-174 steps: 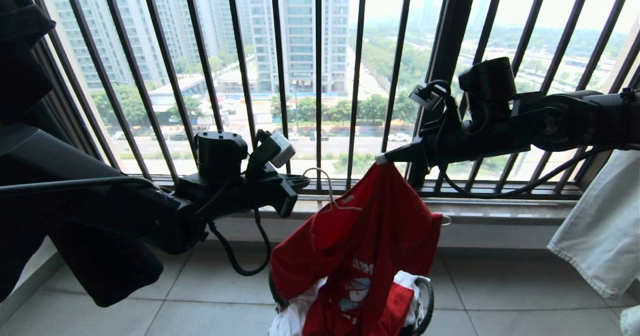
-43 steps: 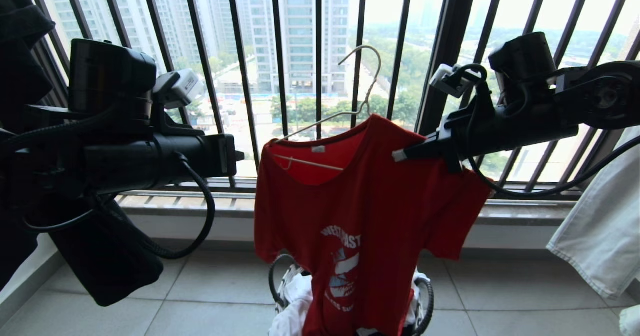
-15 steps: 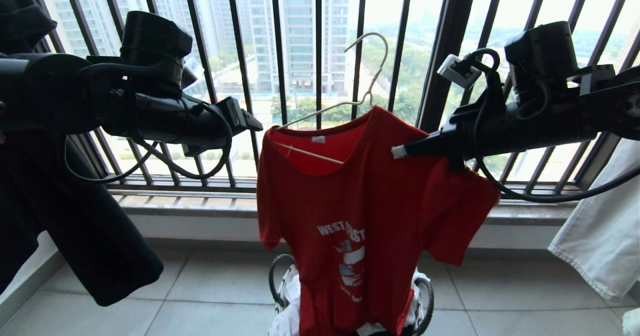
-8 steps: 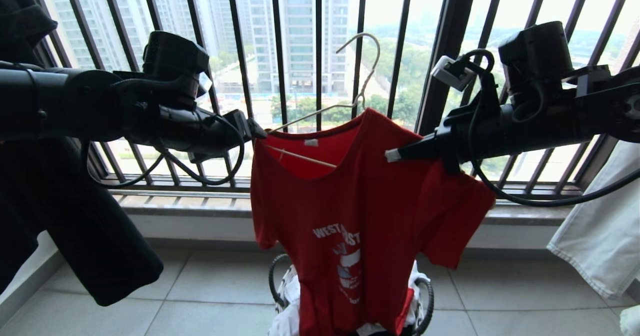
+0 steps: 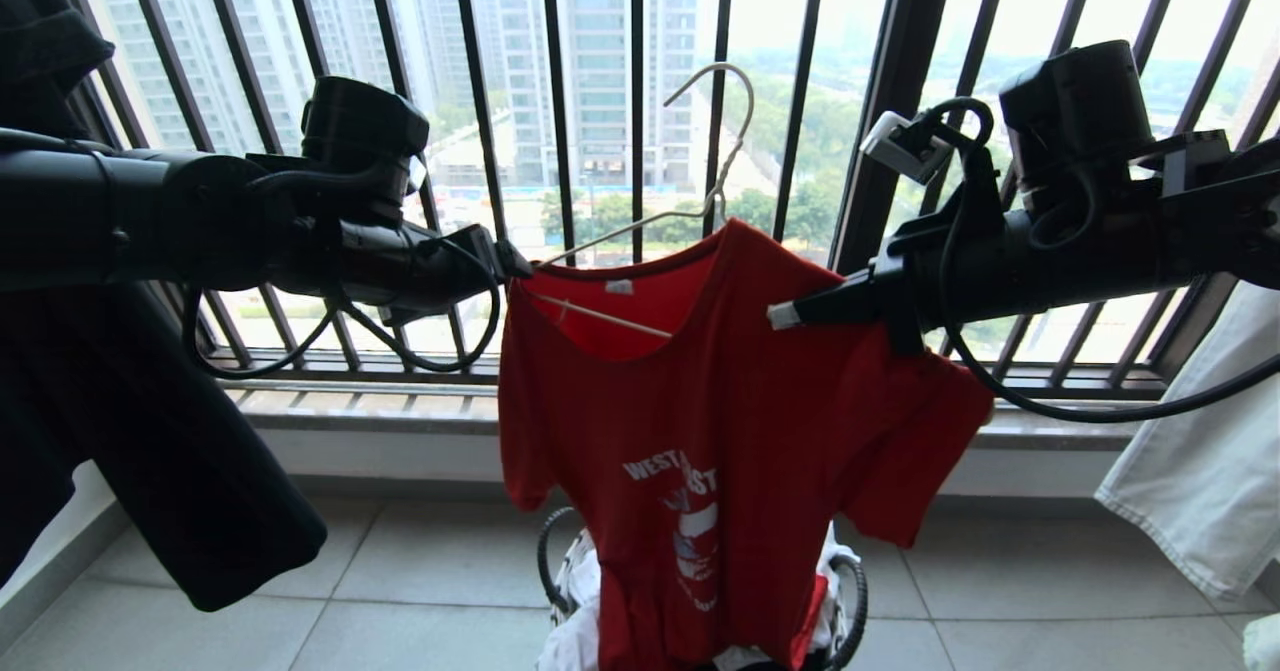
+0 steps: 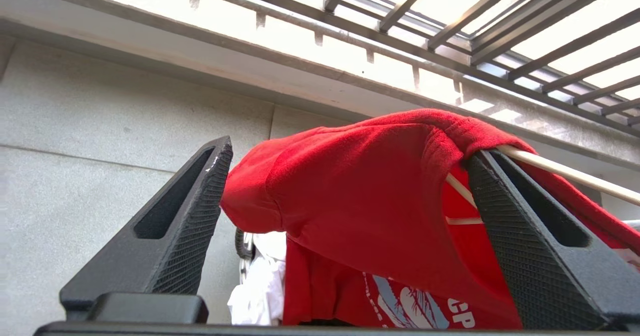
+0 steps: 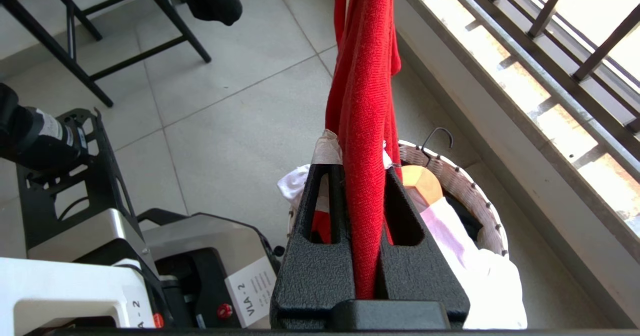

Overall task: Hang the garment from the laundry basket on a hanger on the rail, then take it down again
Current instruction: Hang the clothes on the clothes rack

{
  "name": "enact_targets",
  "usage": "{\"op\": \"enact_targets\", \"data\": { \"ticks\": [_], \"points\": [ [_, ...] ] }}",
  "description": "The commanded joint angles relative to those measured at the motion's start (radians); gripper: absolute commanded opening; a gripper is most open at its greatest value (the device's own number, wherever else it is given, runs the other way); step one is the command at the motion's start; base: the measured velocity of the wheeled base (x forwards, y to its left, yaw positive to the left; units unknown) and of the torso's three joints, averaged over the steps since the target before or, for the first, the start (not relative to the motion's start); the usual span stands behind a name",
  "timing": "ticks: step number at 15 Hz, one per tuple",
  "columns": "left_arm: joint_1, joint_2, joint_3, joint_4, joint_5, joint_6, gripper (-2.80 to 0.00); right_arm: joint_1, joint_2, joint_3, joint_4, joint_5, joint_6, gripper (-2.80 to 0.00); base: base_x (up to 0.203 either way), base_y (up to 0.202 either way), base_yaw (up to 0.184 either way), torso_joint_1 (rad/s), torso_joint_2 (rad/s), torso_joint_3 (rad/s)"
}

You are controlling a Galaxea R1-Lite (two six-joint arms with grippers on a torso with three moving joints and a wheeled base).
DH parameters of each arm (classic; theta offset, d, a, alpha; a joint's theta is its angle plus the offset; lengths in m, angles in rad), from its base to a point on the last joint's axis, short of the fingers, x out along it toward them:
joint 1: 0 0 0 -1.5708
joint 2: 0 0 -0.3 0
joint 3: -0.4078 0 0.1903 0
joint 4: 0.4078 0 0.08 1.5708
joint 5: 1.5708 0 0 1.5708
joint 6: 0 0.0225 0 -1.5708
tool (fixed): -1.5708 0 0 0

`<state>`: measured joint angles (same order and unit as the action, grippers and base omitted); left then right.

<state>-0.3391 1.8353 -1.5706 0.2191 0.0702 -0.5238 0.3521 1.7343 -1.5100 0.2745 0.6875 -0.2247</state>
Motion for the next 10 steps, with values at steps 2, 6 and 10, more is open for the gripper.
{"op": "enact_targets", "data": {
  "ticks": [2, 6, 10],
  "points": [
    [-0.001, 0.005, 0.003, 0.002, 0.0, -0.001, 0.0, 0.001, -0.003, 0.001, 0.002, 0.004, -0.001, -2.8, 0.0, 0.0, 0.0, 0.0, 0.0, 0.0],
    [-0.003, 0.007, 0.004, 0.002, -0.001, -0.001, 0.0, 0.001, -0.006, 0.004, 0.002, 0.004, -0.002, -2.8, 0.0, 0.0, 0.0, 0.0, 0.0, 0.0],
    [-0.001, 0.015, 0.003, 0.002, 0.002, 0.001, 0.0, 0.001, -0.007, 0.006, 0.002, 0.004, -0.002, -2.8, 0.0, 0.0, 0.0, 0.0, 0.0, 0.0]
  ]
}}
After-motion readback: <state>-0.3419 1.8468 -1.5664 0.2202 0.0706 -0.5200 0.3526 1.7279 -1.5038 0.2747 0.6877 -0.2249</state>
